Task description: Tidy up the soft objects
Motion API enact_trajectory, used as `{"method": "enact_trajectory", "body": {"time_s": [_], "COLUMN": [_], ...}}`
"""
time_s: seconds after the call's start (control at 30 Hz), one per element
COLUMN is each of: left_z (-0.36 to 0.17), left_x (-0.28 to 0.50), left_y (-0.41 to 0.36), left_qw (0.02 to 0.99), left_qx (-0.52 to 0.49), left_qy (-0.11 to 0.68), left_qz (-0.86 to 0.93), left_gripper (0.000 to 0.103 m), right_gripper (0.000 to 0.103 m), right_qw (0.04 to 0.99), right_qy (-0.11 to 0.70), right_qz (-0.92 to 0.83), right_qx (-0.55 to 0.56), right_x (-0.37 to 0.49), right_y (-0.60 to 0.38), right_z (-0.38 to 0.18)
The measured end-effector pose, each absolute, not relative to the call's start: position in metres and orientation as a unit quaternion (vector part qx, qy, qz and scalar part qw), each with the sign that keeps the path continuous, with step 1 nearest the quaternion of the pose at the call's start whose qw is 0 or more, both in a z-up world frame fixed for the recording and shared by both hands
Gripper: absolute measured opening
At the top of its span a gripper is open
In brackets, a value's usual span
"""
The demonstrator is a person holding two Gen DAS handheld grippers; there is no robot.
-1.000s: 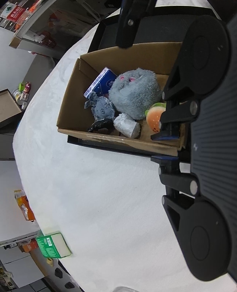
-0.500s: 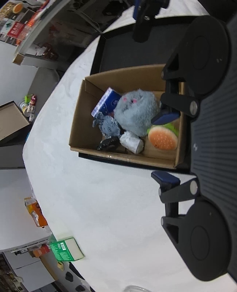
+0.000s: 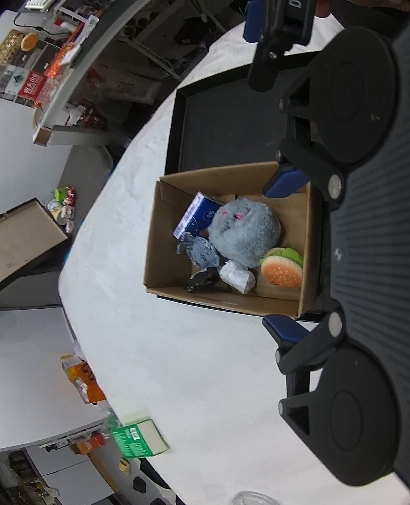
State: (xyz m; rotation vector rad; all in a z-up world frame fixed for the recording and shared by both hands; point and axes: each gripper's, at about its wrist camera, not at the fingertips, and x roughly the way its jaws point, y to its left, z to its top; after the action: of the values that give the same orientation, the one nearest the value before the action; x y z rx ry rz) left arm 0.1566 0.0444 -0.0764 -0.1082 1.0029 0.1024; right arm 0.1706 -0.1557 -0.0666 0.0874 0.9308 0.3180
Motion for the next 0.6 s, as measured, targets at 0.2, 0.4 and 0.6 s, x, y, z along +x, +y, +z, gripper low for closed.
{"method": "enact_trajectory", "body": {"time_s": [0.2,0.4,0.6], "left_z": [-0.069,-0.056,-0.035], "left_x": [0.147,0.133,0.112], "left_y": [0.041,0.042,0.044], "left_qw": [0.872,0.875,0.889], "left_qx": [-0.055,-0.055,-0.042], "left_qy": [0.486,0.481,0.456], "left_qz": [0.028,0.028,0.026], "left_gripper": [0.089,0.094,0.103], "right_gripper": [0.103,0.103,0.103], "right_qw": [0.884,0.886,0.889], "right_qy": [0.443,0.445,0.444], "right_qz": [0.139,0.119,0.104], "right_qx": [0.045,0.046,0.034], "right_x": [0.158,0.14,0.121], "right_y": [-0.164,-0.174,-0.179], "right_z": [-0.062,-0.051,-0.044]}}
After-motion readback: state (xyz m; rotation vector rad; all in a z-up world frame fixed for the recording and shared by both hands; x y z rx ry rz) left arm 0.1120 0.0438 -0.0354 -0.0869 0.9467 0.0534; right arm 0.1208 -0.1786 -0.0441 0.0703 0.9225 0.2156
